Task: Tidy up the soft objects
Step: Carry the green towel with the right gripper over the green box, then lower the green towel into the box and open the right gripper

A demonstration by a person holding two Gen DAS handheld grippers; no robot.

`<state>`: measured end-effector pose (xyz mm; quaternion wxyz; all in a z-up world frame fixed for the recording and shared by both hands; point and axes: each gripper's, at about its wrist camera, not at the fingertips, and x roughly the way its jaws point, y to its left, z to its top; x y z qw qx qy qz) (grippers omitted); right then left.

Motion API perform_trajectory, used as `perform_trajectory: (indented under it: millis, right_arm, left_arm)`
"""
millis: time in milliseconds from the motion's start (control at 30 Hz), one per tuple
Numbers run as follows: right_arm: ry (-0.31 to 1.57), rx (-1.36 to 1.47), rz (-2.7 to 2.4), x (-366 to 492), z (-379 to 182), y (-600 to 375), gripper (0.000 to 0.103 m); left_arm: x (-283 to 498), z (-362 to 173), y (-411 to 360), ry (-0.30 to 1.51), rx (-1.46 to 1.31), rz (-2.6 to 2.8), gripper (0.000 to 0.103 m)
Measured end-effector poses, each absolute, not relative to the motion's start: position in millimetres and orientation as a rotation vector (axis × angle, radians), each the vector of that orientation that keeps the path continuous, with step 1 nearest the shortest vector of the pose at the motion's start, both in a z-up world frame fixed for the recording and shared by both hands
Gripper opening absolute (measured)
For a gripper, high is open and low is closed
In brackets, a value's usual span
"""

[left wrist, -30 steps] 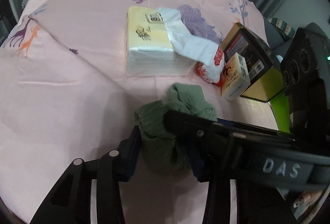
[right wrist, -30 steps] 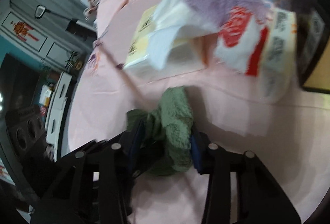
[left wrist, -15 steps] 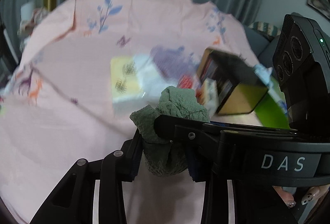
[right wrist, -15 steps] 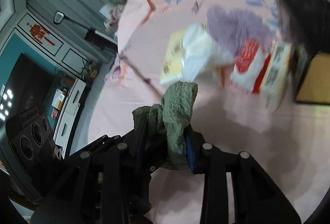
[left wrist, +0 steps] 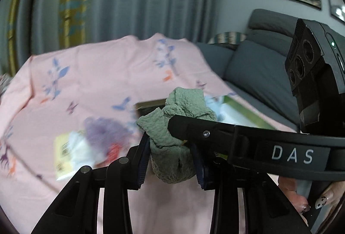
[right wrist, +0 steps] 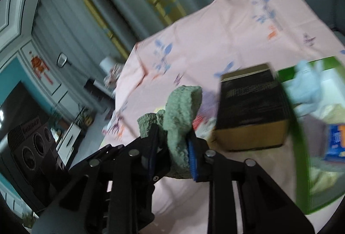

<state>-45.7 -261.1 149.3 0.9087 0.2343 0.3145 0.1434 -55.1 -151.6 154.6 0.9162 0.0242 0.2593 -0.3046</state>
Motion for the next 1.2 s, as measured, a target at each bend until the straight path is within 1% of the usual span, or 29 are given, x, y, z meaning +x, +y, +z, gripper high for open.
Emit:
perform_trajectory:
  millis: [200, 400, 533, 667, 800, 867, 933, 967, 1000, 1033, 1067, 1100, 1133, 1200]
  right_arm:
    - [0.567, 0.532, 0.149, -63.8, 154.4, -315.4, 0.016]
    - [0.527, 0.649, 0.026, -80.8, 141.8, -375.7, 0.011]
    - [0.511, 0.756, -0.022, -90.1, 125.0, -410.2, 0.01]
    - [0.526, 0.797, -0.141, -96.9, 108.9, -432.0, 0.01]
    - [0.546, 0.84, -0.212, -96.9, 91.4, -448.9, 0.01]
    - [0.562, 0.862, -0.223, -96.1, 86.3, -452.5, 0.014]
    - [0.565, 0.878, -0.234, -96.1, 83.8, -454.0, 0.014]
    - [0.561, 0.874, -0.239, -96.0, 84.8, -454.1, 0.015]
    - [0.556, 0.872, -0.243, -96.2, 86.8, -453.7, 0.019]
    - [0.545, 0.864, -0.253, -98.1, 90.0, -452.5, 0.026]
    - [0.533, 0.854, -0.26, -100.4, 93.7, -451.2, 0.03]
    - [0.519, 0.851, -0.262, -101.8, 95.6, -451.7, 0.043]
    - [0.488, 0.844, -0.257, -106.0, 101.0, -450.1, 0.053]
    - [0.454, 0.834, -0.24, -110.2, 107.6, -447.6, 0.057]
  left_arm:
    - [-49.9, 158.3, -213.1, 0.528, 0.086, -0.745, 0.037]
    - [-46.1, 149.4, -270.8, 0.553, 0.117, -0.846, 0.037]
    - [-42.4, 138.6, -303.8, 0.613, 0.129, -0.899, 0.037]
    - [-35.5, 121.0, -331.6, 0.682, 0.14, -0.919, 0.037]
    - [-26.8, 108.0, -340.6, 0.745, 0.113, -0.905, 0.037]
    - [-24.4, 102.4, -340.6, 0.768, 0.101, -0.888, 0.037]
    - [-24.8, 100.0, -337.6, 0.782, 0.092, -0.881, 0.037]
    - [-24.9, 100.3, -335.8, 0.784, 0.085, -0.88, 0.037]
    - [-25.2, 101.3, -332.7, 0.787, 0.078, -0.877, 0.037]
    - [-25.7, 102.0, -330.5, 0.788, 0.074, -0.875, 0.04]
    - [-25.2, 103.6, -327.0, 0.79, 0.069, -0.87, 0.045]
    - [-23.8, 105.7, -323.5, 0.792, 0.061, -0.868, 0.055]
    - [-23.9, 108.4, -318.6, 0.789, 0.049, -0.867, 0.065]
    - [-24.5, 115.3, -306.5, 0.78, 0.021, -0.865, 0.074]
